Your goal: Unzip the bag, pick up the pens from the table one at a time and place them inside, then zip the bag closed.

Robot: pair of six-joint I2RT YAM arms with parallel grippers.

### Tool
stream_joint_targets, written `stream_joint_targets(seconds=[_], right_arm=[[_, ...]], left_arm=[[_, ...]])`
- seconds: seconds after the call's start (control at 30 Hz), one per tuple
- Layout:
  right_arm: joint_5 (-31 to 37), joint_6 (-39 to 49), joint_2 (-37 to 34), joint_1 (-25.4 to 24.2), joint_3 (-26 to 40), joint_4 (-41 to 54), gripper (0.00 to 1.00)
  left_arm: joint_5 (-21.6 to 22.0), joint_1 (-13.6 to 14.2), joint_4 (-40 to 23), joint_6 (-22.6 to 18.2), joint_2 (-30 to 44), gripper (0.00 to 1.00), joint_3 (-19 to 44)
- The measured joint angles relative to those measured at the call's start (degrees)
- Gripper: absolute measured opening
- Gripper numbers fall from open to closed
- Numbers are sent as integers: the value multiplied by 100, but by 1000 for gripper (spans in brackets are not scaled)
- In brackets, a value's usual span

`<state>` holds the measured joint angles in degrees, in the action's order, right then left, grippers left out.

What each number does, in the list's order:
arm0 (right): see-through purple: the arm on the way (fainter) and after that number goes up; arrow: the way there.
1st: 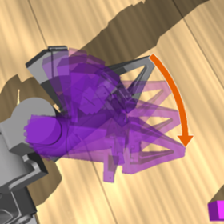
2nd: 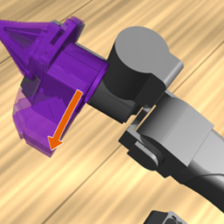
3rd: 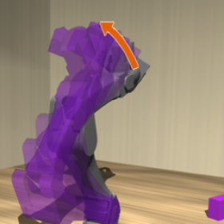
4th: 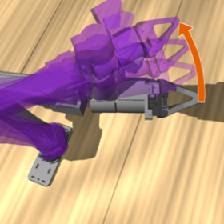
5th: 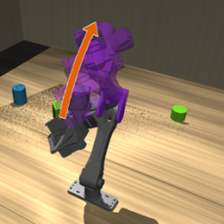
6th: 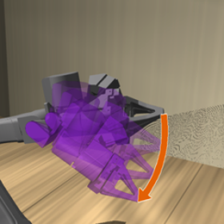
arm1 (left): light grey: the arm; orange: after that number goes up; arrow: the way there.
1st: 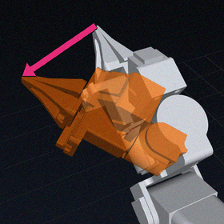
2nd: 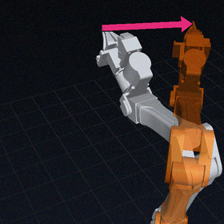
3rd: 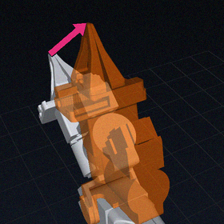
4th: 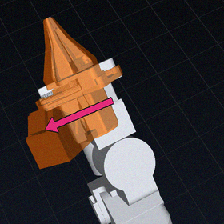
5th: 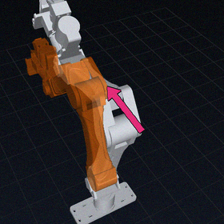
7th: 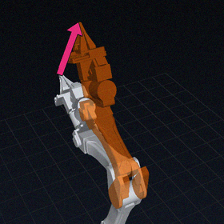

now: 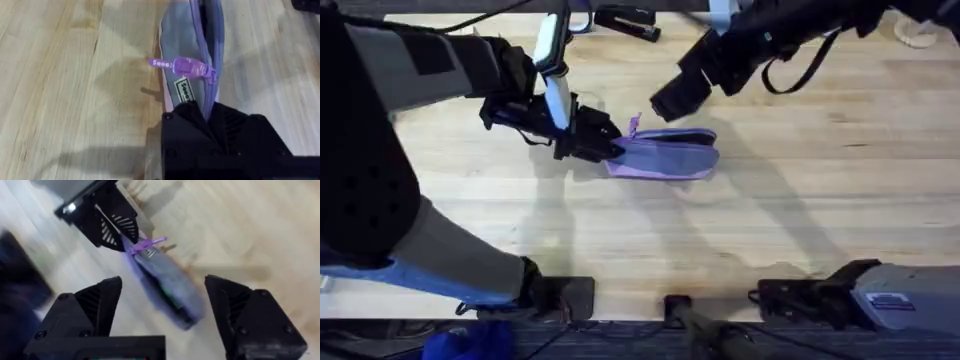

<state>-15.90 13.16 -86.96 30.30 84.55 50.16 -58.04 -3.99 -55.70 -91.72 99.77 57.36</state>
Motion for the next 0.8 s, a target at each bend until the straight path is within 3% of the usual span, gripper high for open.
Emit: stream_joint_targets(seconds=[0.13, 0.23, 0.57, 0.8], right_arm=[[-2, -1408, 0, 0, 0, 270, 996], [-4, -1982, 0, 0, 0, 257, 996], [-42, -3515, 0, 0, 0, 254, 996], [-42, -3978, 0, 0, 0, 32, 996]], left_arm=[[0, 0, 0, 0, 0, 43, -1], [0, 0, 0, 0, 0, 43, 0], [0, 0, 0, 0, 0, 43, -1], [0, 0, 0, 0, 1, 43, 0]])
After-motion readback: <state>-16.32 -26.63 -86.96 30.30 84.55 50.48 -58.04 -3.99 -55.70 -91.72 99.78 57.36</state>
